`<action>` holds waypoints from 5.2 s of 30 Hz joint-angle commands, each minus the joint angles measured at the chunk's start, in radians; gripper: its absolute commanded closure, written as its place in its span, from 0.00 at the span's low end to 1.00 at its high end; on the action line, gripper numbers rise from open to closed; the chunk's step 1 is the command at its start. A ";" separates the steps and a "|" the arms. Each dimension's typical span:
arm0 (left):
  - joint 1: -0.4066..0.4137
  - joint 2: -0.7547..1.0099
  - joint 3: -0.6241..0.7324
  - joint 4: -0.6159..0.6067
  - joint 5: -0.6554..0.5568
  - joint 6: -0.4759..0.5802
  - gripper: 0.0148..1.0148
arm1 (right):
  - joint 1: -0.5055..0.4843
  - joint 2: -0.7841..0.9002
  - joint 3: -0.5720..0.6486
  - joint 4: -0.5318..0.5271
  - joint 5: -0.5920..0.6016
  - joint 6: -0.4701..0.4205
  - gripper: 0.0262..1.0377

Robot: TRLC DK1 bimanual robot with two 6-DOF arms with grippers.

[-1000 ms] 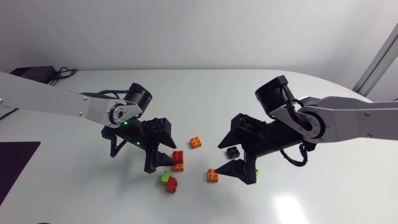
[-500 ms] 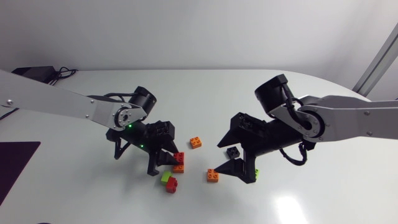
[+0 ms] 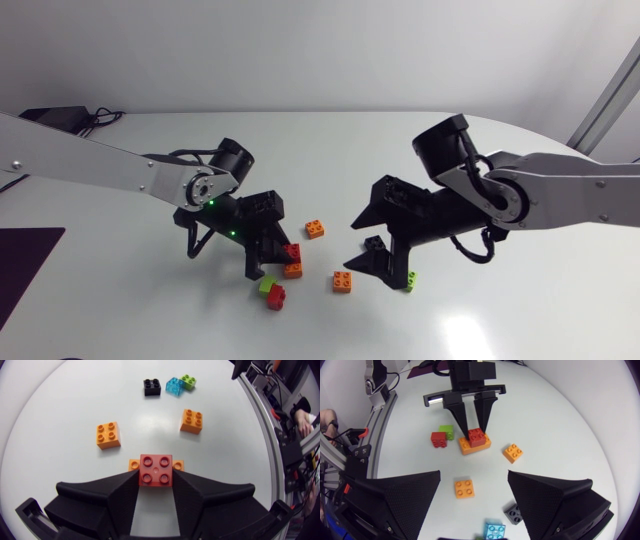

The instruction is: Separate the duplo bricks

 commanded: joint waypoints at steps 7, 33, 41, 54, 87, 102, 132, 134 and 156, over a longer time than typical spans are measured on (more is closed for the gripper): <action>0.047 -0.160 0.129 0.006 0.042 -0.432 0.70 | 0.102 -0.083 -0.034 0.141 0.169 0.158 0.07; 0.064 -0.238 0.136 0.062 0.192 -0.929 0.70 | 0.187 -0.018 0.060 0.338 0.425 0.343 0.16; 0.084 -0.249 0.109 0.103 0.207 -0.963 0.70 | 0.224 0.026 0.109 0.352 0.463 0.380 0.17; 0.074 -0.238 0.081 0.135 0.224 -0.982 0.70 | 0.245 0.052 0.109 0.401 0.491 0.408 0.32; 0.143 -0.270 0.086 0.132 0.393 -1.031 0.70 | 0.274 0.043 0.055 0.394 0.477 0.335 0.80; 0.206 -0.256 0.044 -0.011 0.016 -0.624 0.70 | 0.176 -0.034 -0.003 0.374 0.430 0.362 0.80; 0.080 -0.075 -0.190 0.160 -0.265 -0.483 0.42 | -0.040 0.324 0.123 0.407 0.276 0.457 0.80; 0.074 -0.097 -0.195 0.160 -0.273 -0.475 0.36 | -0.046 0.345 0.133 0.417 0.269 0.452 0.80; 0.070 -0.377 -0.299 0.140 -0.205 -0.213 0.14 | -0.102 0.534 0.206 0.486 0.241 0.415 0.79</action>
